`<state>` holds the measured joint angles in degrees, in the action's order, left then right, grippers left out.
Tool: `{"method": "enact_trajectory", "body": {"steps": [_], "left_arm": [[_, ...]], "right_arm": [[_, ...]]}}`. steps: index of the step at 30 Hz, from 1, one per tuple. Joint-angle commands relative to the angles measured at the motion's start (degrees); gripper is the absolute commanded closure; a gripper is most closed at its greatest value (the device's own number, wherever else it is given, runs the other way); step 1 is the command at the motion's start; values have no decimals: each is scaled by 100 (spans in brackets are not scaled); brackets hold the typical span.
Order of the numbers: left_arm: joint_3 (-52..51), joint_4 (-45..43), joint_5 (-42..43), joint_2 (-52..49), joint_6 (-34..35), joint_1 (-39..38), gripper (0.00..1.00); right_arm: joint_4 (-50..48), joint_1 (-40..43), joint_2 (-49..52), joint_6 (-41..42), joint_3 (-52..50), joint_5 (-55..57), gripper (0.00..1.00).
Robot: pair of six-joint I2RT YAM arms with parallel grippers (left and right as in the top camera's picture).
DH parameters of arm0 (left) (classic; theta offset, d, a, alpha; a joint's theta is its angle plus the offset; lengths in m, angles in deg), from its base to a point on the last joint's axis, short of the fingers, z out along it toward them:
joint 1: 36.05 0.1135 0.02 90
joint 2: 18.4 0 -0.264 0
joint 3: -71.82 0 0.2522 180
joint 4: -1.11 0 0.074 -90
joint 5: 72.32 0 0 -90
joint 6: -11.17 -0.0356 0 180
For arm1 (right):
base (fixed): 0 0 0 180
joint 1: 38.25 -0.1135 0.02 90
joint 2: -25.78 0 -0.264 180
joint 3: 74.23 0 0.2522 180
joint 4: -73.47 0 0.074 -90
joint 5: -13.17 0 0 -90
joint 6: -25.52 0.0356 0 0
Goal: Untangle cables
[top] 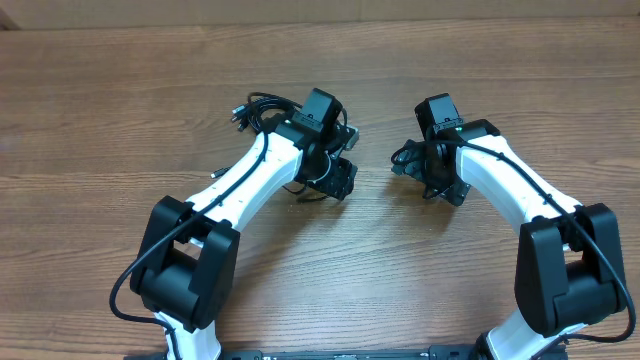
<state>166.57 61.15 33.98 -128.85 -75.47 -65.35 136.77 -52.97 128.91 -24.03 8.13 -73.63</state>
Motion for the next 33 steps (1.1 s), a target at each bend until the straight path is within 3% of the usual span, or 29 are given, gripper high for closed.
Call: {"method": "enact_trajectory", "body": {"steps": [1,2,6,8,11,15,19,26,30,33], "left_arm": [[-72,-31,66,105,-321,-87,34],[-122,-92,63,105,-321,-87,35],[-516,-597,-17,105,-319,-85,51],[-743,-866,-90,105,-319,-85,65],[-811,-772,-1067,107,-286,-61,96],[-809,-378,-2286,107,96,7,96],[-811,404,-3770,107,1121,192,94],[-809,1519,-4688,107,1665,831,85],[-809,1871,-5145,107,2028,1504,73],[-809,1928,-5235,107,2164,2120,44]], "right_arm": [[-20,7,20,-24,-2,13,0],[-20,7,20,-24,-2,13,0],[-20,7,20,-24,-2,13,0],[-20,7,20,-24,-2,13,0],[-20,7,20,-24,-2,13,0],[-20,7,20,-24,-2,13,0],[-22,7,20,-24,-2,13,0],[-20,7,20,-24,-2,13,0],[-20,7,20,-24,-2,13,0],[-20,7,20,-24,-2,13,0]]}}
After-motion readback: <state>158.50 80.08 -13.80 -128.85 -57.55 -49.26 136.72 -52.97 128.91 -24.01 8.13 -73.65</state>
